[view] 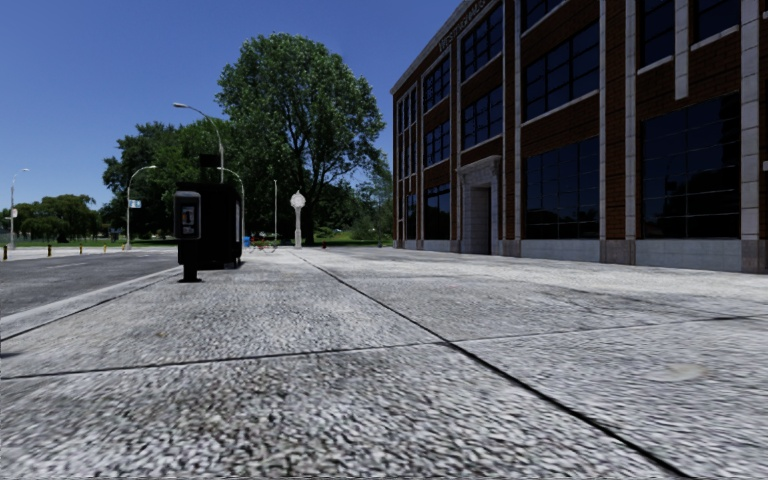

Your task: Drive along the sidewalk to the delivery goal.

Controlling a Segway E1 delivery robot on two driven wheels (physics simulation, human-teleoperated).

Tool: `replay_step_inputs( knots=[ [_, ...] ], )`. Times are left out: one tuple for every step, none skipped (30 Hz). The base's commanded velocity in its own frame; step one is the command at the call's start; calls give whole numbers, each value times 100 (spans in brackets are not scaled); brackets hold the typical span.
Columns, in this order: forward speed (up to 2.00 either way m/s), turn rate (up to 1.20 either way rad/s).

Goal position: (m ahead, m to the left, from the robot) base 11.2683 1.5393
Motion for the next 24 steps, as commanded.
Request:
replay_step_inputs(
  knots=[
    [200,0],
    [200,0],
    [200,0],
    [200,0],
    [200,0],
    [200,0],
    [200,0],
    [200,0],
    [200,0],
    [200,0],
    [200,0],
    [200,0],
    [200,0],
    [200,0],
    [200,0],
    [200,0],
    [200,0],
    [200,0],
    [200,0],
    [200,0],
    [200,0],
    [200,0],
    [200,0],
    [200,0]
  ],
)
